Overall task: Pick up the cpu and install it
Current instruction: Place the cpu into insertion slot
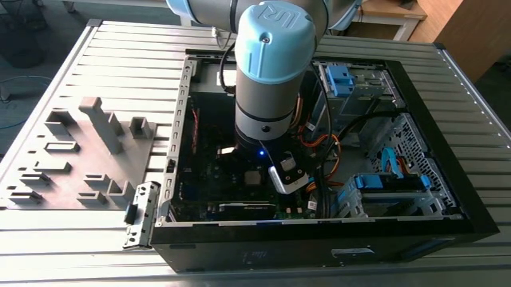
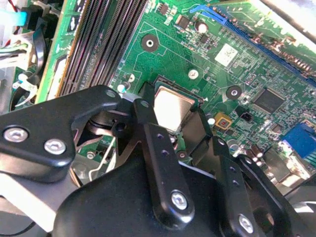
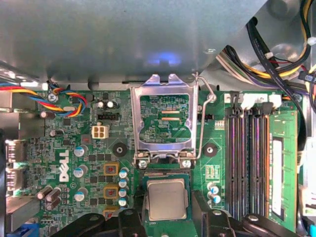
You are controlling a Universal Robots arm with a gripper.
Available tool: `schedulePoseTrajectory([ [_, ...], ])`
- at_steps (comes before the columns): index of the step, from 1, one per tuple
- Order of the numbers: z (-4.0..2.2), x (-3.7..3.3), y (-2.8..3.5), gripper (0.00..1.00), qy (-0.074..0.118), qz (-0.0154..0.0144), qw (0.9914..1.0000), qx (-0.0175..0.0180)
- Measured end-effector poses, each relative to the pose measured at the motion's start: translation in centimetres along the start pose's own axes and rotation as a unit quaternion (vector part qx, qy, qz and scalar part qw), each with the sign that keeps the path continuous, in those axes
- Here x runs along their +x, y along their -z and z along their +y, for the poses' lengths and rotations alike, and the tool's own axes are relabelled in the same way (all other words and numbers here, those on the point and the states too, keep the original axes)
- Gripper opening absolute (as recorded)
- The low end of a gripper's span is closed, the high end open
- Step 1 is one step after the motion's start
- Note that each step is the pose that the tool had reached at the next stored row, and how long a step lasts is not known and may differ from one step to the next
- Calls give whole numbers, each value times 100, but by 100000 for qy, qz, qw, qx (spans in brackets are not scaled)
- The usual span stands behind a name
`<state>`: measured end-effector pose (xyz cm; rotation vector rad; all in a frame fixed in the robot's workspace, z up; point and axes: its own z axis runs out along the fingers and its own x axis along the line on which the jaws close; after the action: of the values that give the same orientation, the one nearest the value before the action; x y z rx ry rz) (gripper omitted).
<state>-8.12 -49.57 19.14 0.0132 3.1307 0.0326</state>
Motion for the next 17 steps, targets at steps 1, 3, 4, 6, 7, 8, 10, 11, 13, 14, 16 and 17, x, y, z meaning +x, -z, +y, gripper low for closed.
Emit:
schedulePoseTrajectory([
  [1,0,0,0,49,-1,1,100000,0],
  [3,0,0,0,50,-2,-2,100000,-3],
  [4,0,0,0,50,-2,1,100000,0],
  [6,0,0,0,56,-3,0,100000,1],
  [7,0,0,0,56,-3,1,100000,0],
  [8,0,0,0,56,-10,-1,100000,-3],
  [10,0,0,0,56,-38,3,100000,3],
  [11,0,0,0,56,-41,1,100000,1],
  [13,0,0,0,56,-47,1,100000,1],
  [14,0,0,0,56,-52,1,100000,0],
  [16,0,0,-12,56,-51,-7,100000,-14],
  [17,0,0,-12,56,-52,-2,100000,-3],
])
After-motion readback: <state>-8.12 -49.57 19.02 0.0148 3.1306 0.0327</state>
